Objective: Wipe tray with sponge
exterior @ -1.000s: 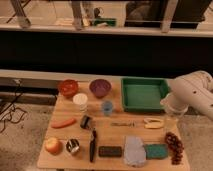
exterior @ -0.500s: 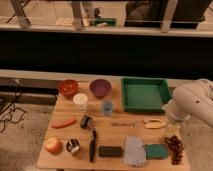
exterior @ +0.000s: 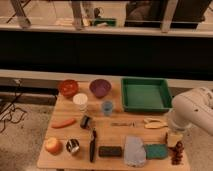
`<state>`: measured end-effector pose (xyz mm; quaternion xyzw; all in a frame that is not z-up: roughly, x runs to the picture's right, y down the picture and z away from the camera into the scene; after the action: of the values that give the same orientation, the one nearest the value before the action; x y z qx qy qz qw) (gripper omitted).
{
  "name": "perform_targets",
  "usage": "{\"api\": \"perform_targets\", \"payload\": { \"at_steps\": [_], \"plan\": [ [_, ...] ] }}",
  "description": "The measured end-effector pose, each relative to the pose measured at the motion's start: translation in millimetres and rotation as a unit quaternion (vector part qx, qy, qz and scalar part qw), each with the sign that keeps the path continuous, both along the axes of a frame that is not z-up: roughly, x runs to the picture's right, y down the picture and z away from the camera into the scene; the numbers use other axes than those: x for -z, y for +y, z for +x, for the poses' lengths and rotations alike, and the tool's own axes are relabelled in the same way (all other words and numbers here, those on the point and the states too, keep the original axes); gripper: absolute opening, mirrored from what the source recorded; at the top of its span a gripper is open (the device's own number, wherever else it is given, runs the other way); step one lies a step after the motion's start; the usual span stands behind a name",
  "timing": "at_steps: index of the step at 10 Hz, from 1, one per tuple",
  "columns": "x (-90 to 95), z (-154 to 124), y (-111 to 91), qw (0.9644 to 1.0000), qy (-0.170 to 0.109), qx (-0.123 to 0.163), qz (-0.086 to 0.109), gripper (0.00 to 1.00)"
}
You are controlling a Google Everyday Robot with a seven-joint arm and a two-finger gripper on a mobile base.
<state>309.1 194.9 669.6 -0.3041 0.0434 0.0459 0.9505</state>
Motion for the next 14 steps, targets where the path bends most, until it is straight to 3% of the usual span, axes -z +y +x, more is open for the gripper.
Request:
{"api": "perform_targets", "payload": {
  "at_steps": [7, 10, 14],
  "plan": [
    [-1.3, -0.9, 2.8, 1.0, 0.001, 0.0, -0.003, 0.8],
    [-1.2, 0.4, 46.4, 0.9998, 0.013, 0.0, -0.017, 0.8],
    [-0.3, -11.1, 66.4, 0.9996, 0.003, 0.011, -0.027, 0.8]
  ]
}}
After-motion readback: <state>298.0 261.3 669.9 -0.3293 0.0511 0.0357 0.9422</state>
